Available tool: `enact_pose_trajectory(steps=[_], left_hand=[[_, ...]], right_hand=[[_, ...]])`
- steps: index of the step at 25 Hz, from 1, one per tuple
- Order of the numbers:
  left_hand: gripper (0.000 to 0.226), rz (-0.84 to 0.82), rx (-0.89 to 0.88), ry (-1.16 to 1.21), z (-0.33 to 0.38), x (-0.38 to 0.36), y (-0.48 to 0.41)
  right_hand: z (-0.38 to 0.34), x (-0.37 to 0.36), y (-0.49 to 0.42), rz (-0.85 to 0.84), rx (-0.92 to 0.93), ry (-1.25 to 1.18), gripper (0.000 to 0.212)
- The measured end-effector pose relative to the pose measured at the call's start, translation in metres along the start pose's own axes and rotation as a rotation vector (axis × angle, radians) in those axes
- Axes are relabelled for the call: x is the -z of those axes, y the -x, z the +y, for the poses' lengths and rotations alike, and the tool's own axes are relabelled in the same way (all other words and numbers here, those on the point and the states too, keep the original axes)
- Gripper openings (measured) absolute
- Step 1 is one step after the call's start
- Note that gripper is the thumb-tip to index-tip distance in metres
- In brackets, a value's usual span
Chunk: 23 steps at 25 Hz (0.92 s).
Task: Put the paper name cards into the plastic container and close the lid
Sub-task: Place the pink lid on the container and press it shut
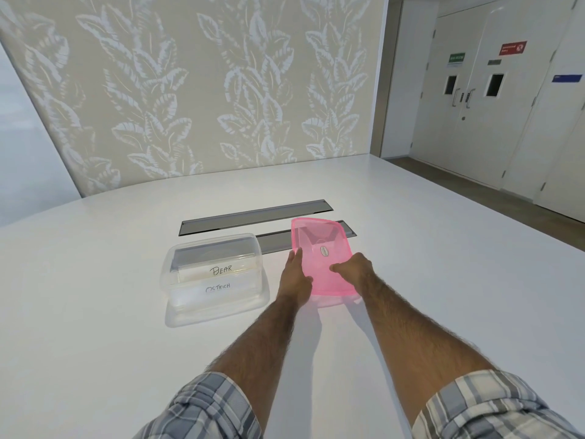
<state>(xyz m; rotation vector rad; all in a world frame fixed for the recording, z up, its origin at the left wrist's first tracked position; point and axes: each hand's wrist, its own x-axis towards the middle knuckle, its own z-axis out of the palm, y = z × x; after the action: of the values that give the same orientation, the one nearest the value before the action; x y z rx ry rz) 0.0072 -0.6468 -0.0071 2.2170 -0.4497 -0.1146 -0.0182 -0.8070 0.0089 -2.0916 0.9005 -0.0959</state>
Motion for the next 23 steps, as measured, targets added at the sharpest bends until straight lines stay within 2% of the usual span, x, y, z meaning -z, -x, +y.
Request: enact_pose_trajectory(steps=[6,9,11,13,15,17,18,20,23], left_hand=[[0.083,0.02,-0.078,0.12,0.015,0.028,-0.005],[0.091,0.03,-0.107,0.184,0.021,0.047,-0.003],[0.096,0.038,-0.094,0.321,0.02,0.064,-0.002],[0.088,0.077,-0.041,0.473,0.019,0.084,0.003],[0.068,0.133,0.017,0.579,0.016,0.106,0.007],[0.036,0.214,0.033,0.581,0.013,0.131,0.013],[0.027,0.251,0.049,0.574,0.008,0.142,0.014],[0.031,0.301,0.091,0.645,0.001,0.164,0.02],[0.05,0.422,0.112,0.698,-0.009,0.209,0.03]], right_hand=[[-0.025,0.026,0.001,0.173,-0.045,-0.284,0.059],[-0.045,0.031,0.001,0.154,0.04,-0.41,0.04],[-0.059,0.034,0.005,0.135,0.099,-0.467,0.024],[-0.072,0.036,0.012,0.096,0.134,-0.531,0.014],[-0.084,0.035,0.015,0.036,0.143,-0.597,0.024],[-0.099,0.029,0.019,-0.03,0.146,-0.655,0.017],[-0.107,0.024,0.019,-0.065,0.152,-0.666,0.019],[-0.122,0.011,0.019,-0.13,0.171,-0.622,0.034],[-0.142,-0.003,0.034,-0.275,0.223,-0.526,0.036]])
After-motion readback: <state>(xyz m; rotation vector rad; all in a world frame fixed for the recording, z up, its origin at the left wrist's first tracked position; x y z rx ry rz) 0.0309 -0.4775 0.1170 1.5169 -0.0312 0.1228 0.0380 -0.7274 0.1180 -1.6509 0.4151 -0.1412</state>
